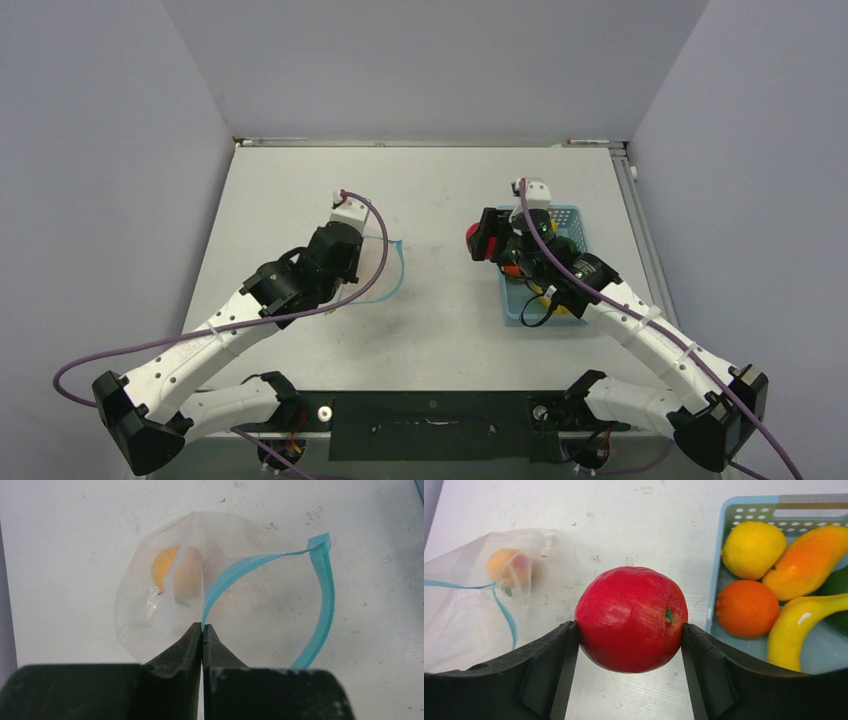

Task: Place the food in the zip-top bag and seal the zipper
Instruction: Place the fake fruit in the zipper food storage bag.

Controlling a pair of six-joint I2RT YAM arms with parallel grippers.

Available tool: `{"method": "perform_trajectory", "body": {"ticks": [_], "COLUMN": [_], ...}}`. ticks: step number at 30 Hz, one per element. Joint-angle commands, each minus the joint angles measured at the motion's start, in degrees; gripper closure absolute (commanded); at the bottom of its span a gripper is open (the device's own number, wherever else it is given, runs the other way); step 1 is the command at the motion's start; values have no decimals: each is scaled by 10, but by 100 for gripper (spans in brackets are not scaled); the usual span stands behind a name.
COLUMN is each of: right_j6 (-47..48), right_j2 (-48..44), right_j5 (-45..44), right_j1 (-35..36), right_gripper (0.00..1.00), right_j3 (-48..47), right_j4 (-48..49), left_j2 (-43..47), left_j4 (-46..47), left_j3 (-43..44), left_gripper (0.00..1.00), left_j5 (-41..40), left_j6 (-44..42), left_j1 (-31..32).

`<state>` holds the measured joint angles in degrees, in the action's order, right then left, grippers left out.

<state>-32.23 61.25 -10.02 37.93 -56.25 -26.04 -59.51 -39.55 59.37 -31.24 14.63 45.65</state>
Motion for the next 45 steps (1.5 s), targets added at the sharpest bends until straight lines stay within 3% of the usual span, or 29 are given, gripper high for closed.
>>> {"method": "perform_trajectory", "body": {"ticks": [1, 28, 45], "right_j6": [11, 6, 3], "right_j2": [9, 63, 205], "right_j5": [17, 183, 118], "right_j1": [30, 166, 227], "right_gripper": [72, 71, 68], "right_j3": [-30, -14, -58], "right_j4": [43, 198, 291], "left_j2": [4, 7, 15], "left_j4": [28, 27, 28], "left_j3": [3, 4, 4], "left_gripper": [100, 100, 100], "left_j5": [-9, -10, -7], "left_j6": [3, 4, 4], "left_j1": [-3, -4, -4]}}
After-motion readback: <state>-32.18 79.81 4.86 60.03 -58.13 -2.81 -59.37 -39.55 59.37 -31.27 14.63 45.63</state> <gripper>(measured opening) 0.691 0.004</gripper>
